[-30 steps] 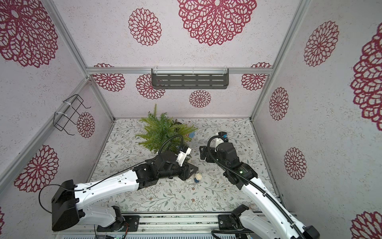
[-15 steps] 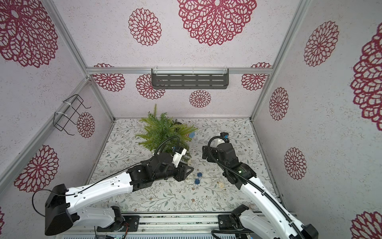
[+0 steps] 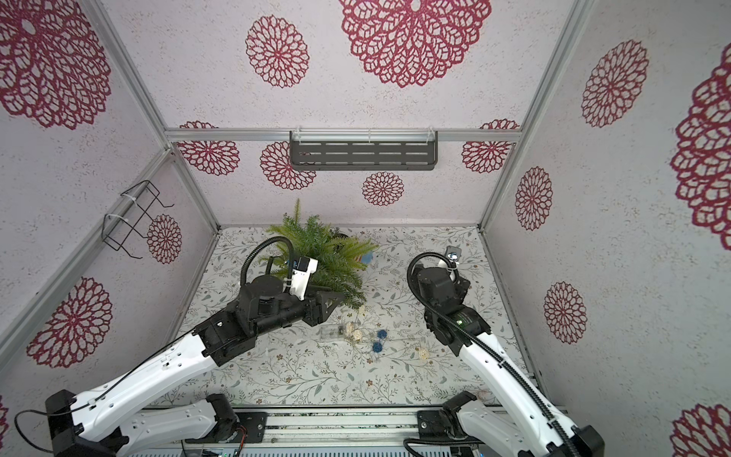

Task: Remove string lights from the small christmas tree
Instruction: Place the light string at the center of the board, then adjust the Christmas tree at the center of the board.

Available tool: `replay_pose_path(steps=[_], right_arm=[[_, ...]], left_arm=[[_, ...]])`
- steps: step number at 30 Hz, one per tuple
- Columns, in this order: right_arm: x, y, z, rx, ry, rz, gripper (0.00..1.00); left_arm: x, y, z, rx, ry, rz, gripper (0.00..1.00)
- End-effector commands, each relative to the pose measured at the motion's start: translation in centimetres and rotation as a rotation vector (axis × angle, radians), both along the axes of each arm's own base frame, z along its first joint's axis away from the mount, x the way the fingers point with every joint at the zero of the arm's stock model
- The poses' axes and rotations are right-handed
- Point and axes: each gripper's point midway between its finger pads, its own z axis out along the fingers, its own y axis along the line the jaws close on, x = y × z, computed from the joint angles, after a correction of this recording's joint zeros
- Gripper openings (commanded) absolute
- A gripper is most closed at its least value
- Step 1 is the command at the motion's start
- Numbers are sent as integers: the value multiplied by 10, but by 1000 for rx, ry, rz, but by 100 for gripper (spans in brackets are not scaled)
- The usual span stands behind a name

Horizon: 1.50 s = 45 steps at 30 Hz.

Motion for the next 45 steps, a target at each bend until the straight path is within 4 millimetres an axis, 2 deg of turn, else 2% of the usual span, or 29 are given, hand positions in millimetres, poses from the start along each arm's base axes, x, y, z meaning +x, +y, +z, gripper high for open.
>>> replay_pose_path(steps=[1,5,7,10,12,18,21,25,28,29,33,34,35,37,38,39,45], right_arm=[[12,-45,-6,-75,-62,-189,98],[23,-74,-43,-34,-120,-243,98],[21,-84,-66,-40,-129,-274,98],[16,-84,-93,-72,-86,-260,98],[12,-85,-104,-95,-67,-255,98],[14,-84,-106,-185,-100,-211,98],[21,-80,-124,-267,-128,-163,98],[42,-56,-128,-310,-108,-21,98],[47,-45,-126,-343,-145,59,98],[46,-44,-133,-334,-156,80,98],[34,-61,-139,-215,-242,95,98],[32,-70,-136,-217,-274,56,99],[31,-71,-143,-190,-231,57,99],[44,-84,-149,-176,-182,4,99],[49,-81,-153,-179,-132,7,99],[49,-80,-147,-189,-172,8,99],[47,-81,-148,-195,-164,-4,99]], left_arm=[[-5,7,-4,6,3,-5,56],[-9,12,-8,-3,15,2,56],[-10,15,-10,-7,20,10,55],[-12,20,-16,-12,33,22,56],[-13,23,-20,-18,37,35,56],[-9,25,-28,-13,55,36,56],[-6,25,-31,-6,56,43,55],[-5,27,-31,0,60,49,55],[-6,30,-38,26,69,60,55],[-6,30,-40,34,72,60,55],[-5,31,-46,60,82,57,55],[-5,31,-47,66,80,57,55],[-4,31,-49,72,77,57,55],[-3,33,-56,98,65,61,55],[-2,35,-63,126,55,62,55],[0,39,-71,153,51,77,55],[13,80,-113,257,71,264,57]])
